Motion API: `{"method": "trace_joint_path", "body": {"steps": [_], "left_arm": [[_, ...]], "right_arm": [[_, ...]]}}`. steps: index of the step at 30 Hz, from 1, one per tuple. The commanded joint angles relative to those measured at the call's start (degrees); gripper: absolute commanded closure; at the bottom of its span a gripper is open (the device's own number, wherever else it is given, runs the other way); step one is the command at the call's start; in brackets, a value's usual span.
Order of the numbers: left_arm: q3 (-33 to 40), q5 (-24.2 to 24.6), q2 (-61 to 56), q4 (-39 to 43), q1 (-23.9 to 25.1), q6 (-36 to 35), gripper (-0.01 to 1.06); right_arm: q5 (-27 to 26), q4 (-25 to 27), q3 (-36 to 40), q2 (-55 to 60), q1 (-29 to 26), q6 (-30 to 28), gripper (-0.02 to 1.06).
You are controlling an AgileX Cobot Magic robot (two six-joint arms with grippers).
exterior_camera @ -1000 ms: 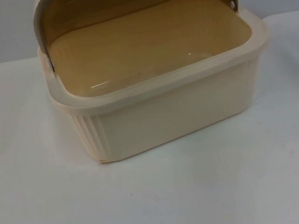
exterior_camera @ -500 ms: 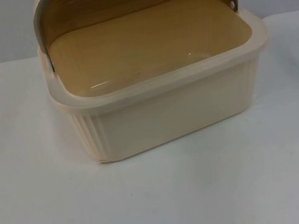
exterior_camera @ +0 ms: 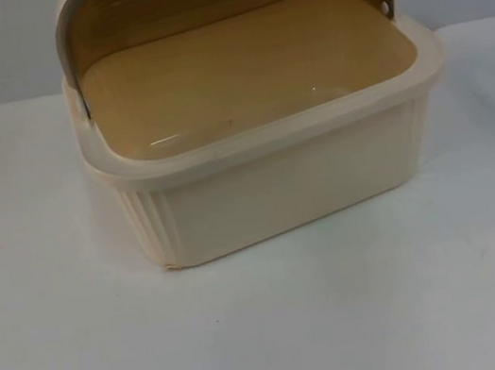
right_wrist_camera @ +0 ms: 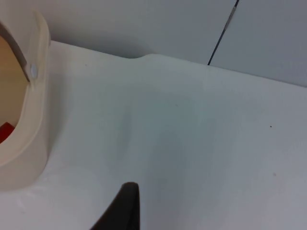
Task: Open the box lid with the left hand, place the block into the box with the right hand, then close the box lid with the left hand.
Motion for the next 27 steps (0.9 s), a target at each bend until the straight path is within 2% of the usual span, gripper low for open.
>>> {"method": "trace_joint_path", "body": {"steps": [1, 4, 8, 9, 13, 14, 16, 20, 21, 25, 26, 27], "left_arm": [[-3.54, -0.86, 2.66, -0.46, -2.10, 3.61, 0.00], [-7.42, -0.86, 5.70, -0.46, -4.06, 7.75, 0.00], [-13.95, -0.86, 11.42, 1.56, -7.25, 19.67, 0.00], [-13.95, -0.86, 11.42, 1.56, -7.25, 19.67, 0.00], [-16.11, -1.54, 14.02, 10.08, -10.35, 32.96, 0.00], [-16.11, -1.54, 14.02, 10.08, -10.35, 32.96, 0.00], [-16.11, -1.54, 14.58, 12.91, -11.87, 39.10, 0.00], [-16.11, -1.22, 15.25, 13.54, -13.53, 40.67, 0.04], [-16.11, -1.22, 15.63, 13.54, -13.85, 40.67, 0.09], [-16.11, -1.22, 16.31, 12.96, -14.09, 40.31, 0.63], [-16.11, -1.22, 16.31, 12.96, -14.09, 40.31, 0.63], [-16.11, -1.22, 16.31, 12.63, -14.09, 39.15, 0.76]], "right_arm": [[-0.76, 0.01, -0.23, -0.42, -0.36, -0.03, -0.01], [-0.76, 0.01, -0.23, -0.79, -0.36, 0.42, -0.01], [-0.76, 0.01, -0.23, -1.45, -0.36, 0.42, -0.01], [-0.76, 0.01, -0.23, -1.45, -0.36, 0.42, -0.01], [-0.66, 0.01, -0.23, -2.43, -0.36, 0.42, -0.01], [-0.66, 0.01, -0.23, -2.43, -0.36, 0.42, -0.01], [-0.66, 0.01, -0.23, -2.81, -0.36, 0.42, -0.01], [-0.66, 0.01, -0.23, -2.80, -0.36, 0.57, -0.01], [-0.66, 0.01, -0.23, -2.80, -0.36, 0.64, -0.01], [-1.00, 0.01, -0.23, -2.80, -0.36, 0.64, -0.01], [-1.00, 0.01, -0.23, -2.80, -0.36, 0.64, -0.01], [-1.00, 0.01, -0.23, -2.80, -0.36, 0.64, -0.01]]}}
